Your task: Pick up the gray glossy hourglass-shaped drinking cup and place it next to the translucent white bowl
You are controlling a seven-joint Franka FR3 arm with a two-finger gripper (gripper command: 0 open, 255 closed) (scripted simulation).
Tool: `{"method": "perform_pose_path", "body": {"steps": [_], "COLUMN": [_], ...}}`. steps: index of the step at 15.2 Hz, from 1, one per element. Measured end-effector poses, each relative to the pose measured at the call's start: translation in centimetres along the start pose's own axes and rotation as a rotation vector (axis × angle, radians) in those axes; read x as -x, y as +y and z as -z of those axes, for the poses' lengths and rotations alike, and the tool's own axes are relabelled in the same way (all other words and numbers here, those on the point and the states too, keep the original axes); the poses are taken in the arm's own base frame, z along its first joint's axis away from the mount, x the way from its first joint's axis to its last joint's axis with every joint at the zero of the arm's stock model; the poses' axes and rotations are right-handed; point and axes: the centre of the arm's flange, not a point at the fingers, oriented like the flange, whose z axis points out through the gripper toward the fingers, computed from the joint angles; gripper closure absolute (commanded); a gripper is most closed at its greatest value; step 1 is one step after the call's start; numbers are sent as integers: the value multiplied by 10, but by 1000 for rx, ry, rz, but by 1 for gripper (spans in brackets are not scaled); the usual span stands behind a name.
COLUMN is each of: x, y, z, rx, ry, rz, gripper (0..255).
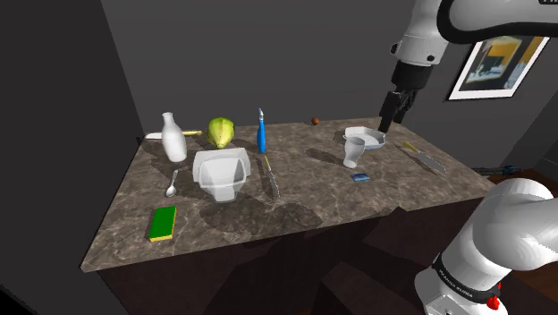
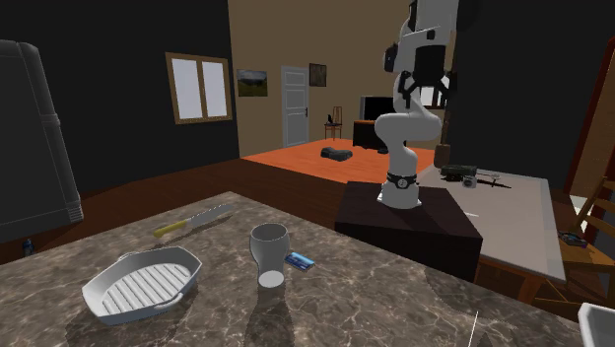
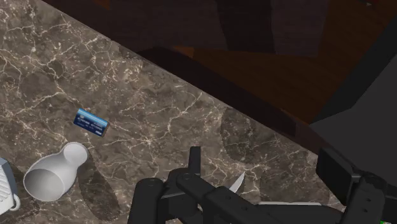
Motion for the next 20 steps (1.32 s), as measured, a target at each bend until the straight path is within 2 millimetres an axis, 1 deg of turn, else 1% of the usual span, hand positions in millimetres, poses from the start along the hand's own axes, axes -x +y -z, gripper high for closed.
{"method": "perform_pose_path", "body": {"steps": [1,2,5,6,7,9,10,12,14,17,20], "x": [0,-4,-19,-23,-33,-45,-50,-61,-72,-89,-107], "y": [0,5,27,36,45,65,76,94,115,145,173], "z": [0,-3,-18,-27,-34,-48,-52,-66,-74,-99,-117], "rx": [0,1,6,8,10,14,17,21,25,31,38], "ry": [0,-1,-7,-10,-12,-17,-19,-24,-28,-36,-42], "rz": [0,0,-1,-2,-2,-3,-3,-3,-4,-4,-5], "gripper": [0,0,0,0,0,0,0,0,0,0,0]}}
